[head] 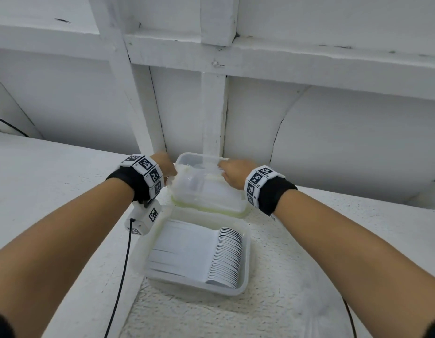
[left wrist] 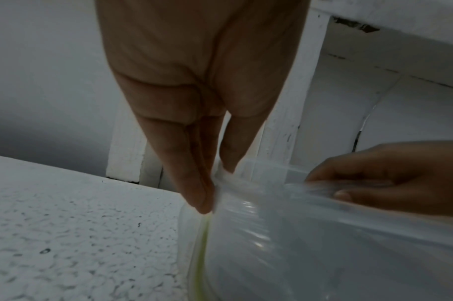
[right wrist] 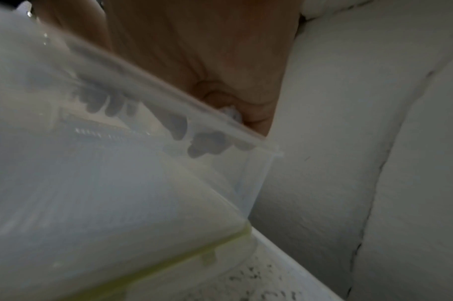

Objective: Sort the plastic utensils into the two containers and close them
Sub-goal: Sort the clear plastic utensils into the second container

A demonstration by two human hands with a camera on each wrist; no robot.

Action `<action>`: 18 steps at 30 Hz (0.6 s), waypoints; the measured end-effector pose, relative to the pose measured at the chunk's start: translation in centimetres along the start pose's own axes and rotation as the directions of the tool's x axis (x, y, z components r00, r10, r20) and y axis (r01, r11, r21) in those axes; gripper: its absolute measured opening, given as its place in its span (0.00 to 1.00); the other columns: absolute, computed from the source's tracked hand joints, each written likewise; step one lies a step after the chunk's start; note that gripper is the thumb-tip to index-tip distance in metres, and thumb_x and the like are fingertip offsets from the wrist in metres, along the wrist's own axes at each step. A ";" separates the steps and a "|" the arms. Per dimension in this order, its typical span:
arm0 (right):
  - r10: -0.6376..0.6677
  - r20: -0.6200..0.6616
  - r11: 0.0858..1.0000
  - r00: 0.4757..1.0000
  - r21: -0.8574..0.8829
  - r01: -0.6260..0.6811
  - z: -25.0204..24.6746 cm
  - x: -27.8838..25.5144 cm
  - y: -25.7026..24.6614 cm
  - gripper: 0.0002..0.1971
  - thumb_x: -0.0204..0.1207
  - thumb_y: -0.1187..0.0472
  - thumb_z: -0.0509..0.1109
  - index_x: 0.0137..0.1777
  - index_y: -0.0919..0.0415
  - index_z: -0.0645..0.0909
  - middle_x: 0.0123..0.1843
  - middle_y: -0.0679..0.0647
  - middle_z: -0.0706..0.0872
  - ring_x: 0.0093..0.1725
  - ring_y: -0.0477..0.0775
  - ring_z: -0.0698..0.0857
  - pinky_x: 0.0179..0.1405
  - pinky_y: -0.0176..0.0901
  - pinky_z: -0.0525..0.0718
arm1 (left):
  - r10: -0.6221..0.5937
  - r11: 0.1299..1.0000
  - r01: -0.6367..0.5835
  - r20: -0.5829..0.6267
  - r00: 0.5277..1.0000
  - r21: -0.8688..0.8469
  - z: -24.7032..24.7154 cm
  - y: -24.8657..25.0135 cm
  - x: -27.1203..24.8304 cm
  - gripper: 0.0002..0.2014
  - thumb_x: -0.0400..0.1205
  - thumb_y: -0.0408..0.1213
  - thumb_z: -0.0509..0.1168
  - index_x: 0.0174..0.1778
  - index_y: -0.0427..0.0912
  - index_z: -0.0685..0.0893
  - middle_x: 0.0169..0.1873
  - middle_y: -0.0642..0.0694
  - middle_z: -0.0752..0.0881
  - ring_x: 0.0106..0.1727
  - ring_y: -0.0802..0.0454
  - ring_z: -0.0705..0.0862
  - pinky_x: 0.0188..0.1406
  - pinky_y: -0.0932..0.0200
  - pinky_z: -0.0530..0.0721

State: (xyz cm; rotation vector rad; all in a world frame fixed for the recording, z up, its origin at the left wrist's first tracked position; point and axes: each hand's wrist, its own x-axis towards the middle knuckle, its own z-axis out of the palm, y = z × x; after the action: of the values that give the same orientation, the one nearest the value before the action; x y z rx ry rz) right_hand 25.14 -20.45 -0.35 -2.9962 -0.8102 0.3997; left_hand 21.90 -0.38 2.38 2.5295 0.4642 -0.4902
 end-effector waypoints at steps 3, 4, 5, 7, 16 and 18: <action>-0.013 0.012 1.000 1.000 0.016 0.013 0.9 1.1 0.2 0.15 0.81 0.63 0.55 0.66 0.58 0.74 0.61 0.56 0.83 0.57 0.61 0.83 0.57 0.52 0.81 | -0.008 0.999 0.008 0.005 1.000 -0.036 0.1 -0.1 0.4 0.12 0.80 0.29 0.64 0.56 0.26 0.84 0.51 0.31 0.88 0.54 0.38 0.87 0.59 0.44 0.84; -0.004 0.033 1.000 0.999 0.006 0.004 1.0 1.3 0.2 0.15 0.81 0.63 0.55 0.64 0.59 0.75 0.59 0.56 0.84 0.56 0.62 0.83 0.56 0.53 0.82 | -0.010 0.998 0.011 0.009 1.000 -0.066 0.1 -0.2 0.5 0.11 0.80 0.28 0.64 0.55 0.26 0.84 0.50 0.31 0.88 0.54 0.38 0.87 0.58 0.44 0.84; 0.002 0.064 1.000 0.998 -0.004 -0.002 1.2 1.5 0.3 0.15 0.81 0.62 0.56 0.66 0.60 0.74 0.60 0.57 0.83 0.57 0.62 0.83 0.57 0.53 0.82 | -0.011 0.995 0.012 0.011 1.000 -0.100 0.1 -0.3 0.6 0.11 0.80 0.27 0.64 0.55 0.25 0.84 0.50 0.30 0.88 0.53 0.37 0.88 0.58 0.43 0.84; 0.016 0.129 1.000 0.991 -0.008 -0.015 1.2 1.8 0.3 0.19 0.83 0.58 0.57 0.71 0.63 0.71 0.65 0.60 0.81 0.63 0.62 0.80 0.62 0.50 0.78 | -0.014 0.991 0.014 0.006 1.000 -0.131 0.2 -0.4 0.7 0.10 0.79 0.27 0.65 0.55 0.26 0.83 0.49 0.30 0.87 0.51 0.37 0.88 0.56 0.43 0.85; 0.032 0.161 0.990 0.986 0.133 -0.053 1.2 2.0 -0.3 0.21 0.82 0.68 0.55 0.75 0.64 0.70 0.76 0.58 0.72 0.74 0.59 0.71 0.73 0.46 0.69 | -0.018 0.989 0.017 -0.001 1.000 -0.147 0.2 -0.4 1.0 0.09 0.80 0.27 0.65 0.53 0.27 0.84 0.49 0.31 0.88 0.50 0.39 0.88 0.56 0.45 0.85; 0.034 0.160 0.987 0.987 0.147 -0.058 1.1 1.9 -0.3 0.22 0.83 0.67 0.54 0.77 0.63 0.67 0.79 0.57 0.68 0.77 0.58 0.68 0.75 0.45 0.66 | -0.022 0.988 0.022 0.001 1.000 -0.156 0.3 -0.5 1.0 0.09 0.80 0.27 0.65 0.53 0.27 0.83 0.49 0.31 0.88 0.51 0.38 0.88 0.57 0.44 0.85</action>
State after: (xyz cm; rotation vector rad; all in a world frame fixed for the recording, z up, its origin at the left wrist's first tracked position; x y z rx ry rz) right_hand 26.33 -19.34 -1.86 -2.8749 -0.6855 0.6741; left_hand 22.49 0.08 1.57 2.3774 0.5109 -0.4429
